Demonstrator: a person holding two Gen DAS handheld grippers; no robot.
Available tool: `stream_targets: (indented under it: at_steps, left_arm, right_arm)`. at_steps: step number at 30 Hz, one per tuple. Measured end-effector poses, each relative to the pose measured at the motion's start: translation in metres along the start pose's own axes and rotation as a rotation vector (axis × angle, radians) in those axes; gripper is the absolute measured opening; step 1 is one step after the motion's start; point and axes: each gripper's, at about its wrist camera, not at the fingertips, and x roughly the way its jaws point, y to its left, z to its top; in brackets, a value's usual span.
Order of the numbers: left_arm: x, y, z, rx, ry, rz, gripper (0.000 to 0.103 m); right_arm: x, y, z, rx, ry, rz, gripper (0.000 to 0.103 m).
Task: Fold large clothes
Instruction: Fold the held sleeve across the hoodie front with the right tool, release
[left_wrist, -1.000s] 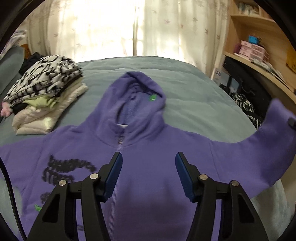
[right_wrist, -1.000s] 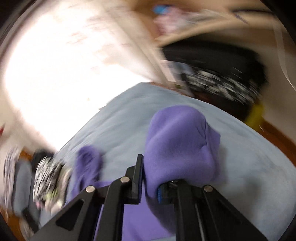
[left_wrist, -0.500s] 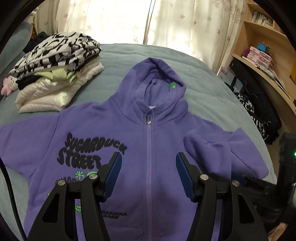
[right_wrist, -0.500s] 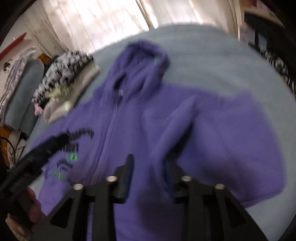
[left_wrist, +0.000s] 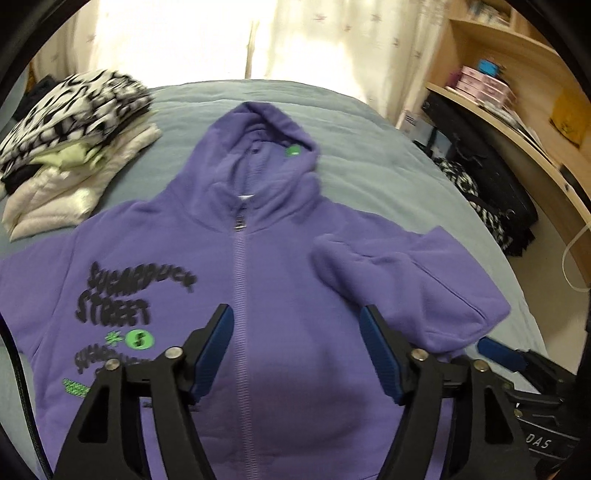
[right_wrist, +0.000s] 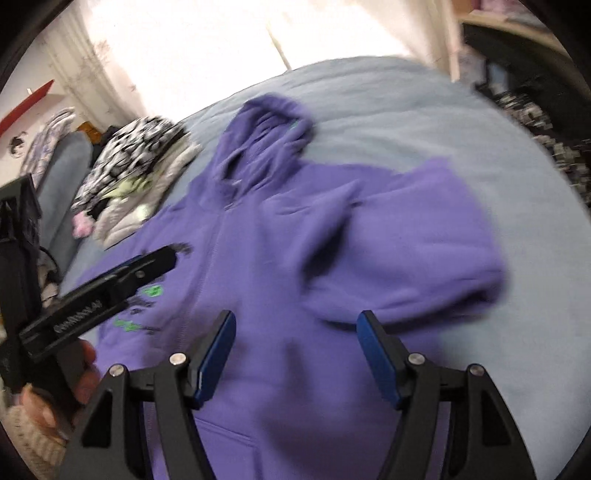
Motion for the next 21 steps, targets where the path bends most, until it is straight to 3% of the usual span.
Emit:
stream_targets:
  at_steps: [4,11,18,19,21]
  left_arm:
    - [0.014,-0.036,0.005,0.066,0.045,-0.019,0.073]
    - [0.049,-0.095,0.014,0.139,0.137,-0.030,0.073]
    - [0.091,-0.112,0.013,0.169,0.230,0.104,0.073]
    - [0.096,-0.110,0.014,0.170,0.233,0.112,0.071]
    - [0.098,-0.106,0.018,0.179,0.232,0.112,0.030]
  right_arm:
    - [-0.017,-0.015,-0.006,-0.006,-0.056,-0.108,0.068]
    - [-0.026,-0.044,-0.021,0.045,-0.051,-0.125,0.068]
    - [-0.021,-0.058,-0.028,0.085,-0.035,-0.114,0.068]
    - [-0.021,-0.059,-0.029,0.088,-0.036,-0.113,0.068]
    - [-0.022,-0.060,-0.030,0.093,-0.036,-0.113,0.068]
